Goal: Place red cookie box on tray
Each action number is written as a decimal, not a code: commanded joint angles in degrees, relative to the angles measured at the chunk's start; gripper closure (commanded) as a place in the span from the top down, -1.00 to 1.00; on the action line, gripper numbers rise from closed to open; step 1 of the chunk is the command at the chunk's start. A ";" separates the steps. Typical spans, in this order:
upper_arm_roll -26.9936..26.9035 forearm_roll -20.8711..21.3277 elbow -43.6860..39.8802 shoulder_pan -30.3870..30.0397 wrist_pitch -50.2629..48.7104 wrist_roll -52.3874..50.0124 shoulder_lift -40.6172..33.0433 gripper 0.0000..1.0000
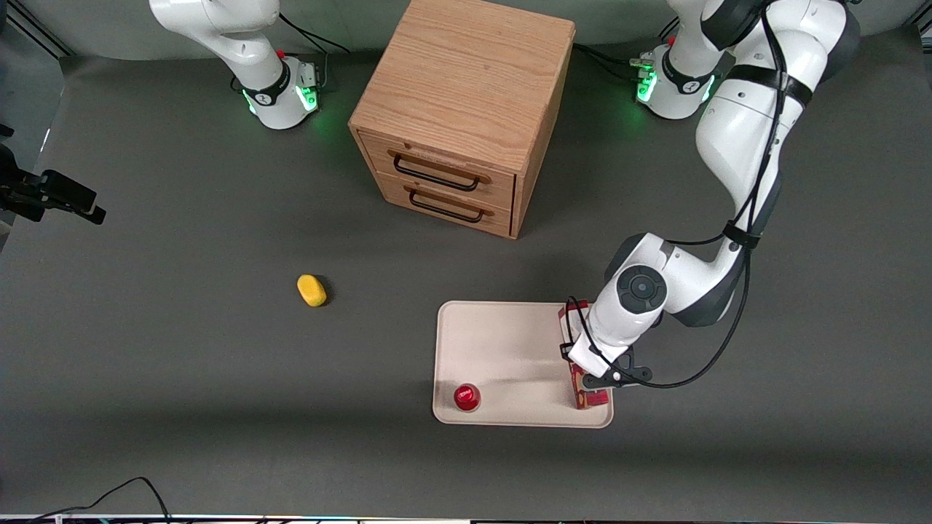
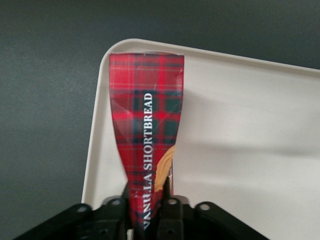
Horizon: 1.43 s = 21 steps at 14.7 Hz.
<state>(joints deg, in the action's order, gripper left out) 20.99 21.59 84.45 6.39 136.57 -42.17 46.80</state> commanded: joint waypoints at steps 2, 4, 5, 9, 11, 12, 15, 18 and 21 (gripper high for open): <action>0.45 0.56 -2.80 0.12 -6.97 0.07 -1.00 1.00; 3.87 -0.92 -3.07 -1.02 -19.96 0.24 -6.34 1.00; 5.27 -3.02 -2.89 -1.98 -25.85 0.42 -10.03 1.00; 5.90 -12.86 -1.76 -6.45 -44.42 12.95 -24.62 1.00; 5.73 -15.43 0.96 -10.59 -49.10 21.64 -32.18 1.00; 4.77 -15.87 3.33 -11.21 -50.07 26.65 -36.22 1.00; -11.78 -20.26 11.85 -3.18 -49.99 35.72 -48.09 1.00; -22.99 -20.62 13.46 1.61 -51.83 44.87 -53.90 1.00; -26.87 -19.92 13.11 1.70 -53.07 49.45 -56.47 1.00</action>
<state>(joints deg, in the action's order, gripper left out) -3.30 1.71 95.70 6.09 83.88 4.32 -7.06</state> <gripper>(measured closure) 0.000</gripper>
